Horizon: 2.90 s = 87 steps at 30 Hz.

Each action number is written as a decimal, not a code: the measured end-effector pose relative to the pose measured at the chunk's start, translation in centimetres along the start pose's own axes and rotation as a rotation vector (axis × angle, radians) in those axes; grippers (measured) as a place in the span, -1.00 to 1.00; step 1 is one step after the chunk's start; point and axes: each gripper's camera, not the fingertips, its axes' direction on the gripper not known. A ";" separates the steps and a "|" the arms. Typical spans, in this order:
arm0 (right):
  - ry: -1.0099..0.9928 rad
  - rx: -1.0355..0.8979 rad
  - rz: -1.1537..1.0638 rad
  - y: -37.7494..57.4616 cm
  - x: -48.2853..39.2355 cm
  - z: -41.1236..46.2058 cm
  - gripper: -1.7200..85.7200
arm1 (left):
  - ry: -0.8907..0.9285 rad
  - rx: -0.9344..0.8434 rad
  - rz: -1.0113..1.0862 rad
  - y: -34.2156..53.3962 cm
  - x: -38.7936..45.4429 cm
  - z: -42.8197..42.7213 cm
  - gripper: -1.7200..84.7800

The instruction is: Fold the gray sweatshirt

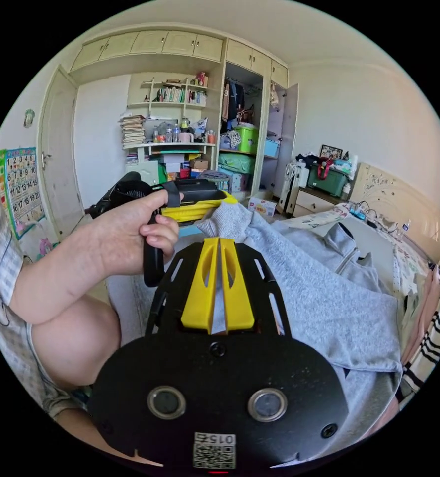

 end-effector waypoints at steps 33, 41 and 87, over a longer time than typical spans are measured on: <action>0.332 -0.087 1.138 35.9 34.7 -17.7 -0.87 | -0.557 -1.091 1.028 27.0 4.0 24.2 -0.86; 0.337 -0.090 1.179 39.1 34.8 -19.2 -0.93 | -0.584 -1.096 1.173 30.6 5.6 23.9 -0.96; 0.087 -0.078 0.380 5.5 9.0 -4.8 -0.97 | -0.386 -0.492 0.846 4.5 19.9 6.9 -0.88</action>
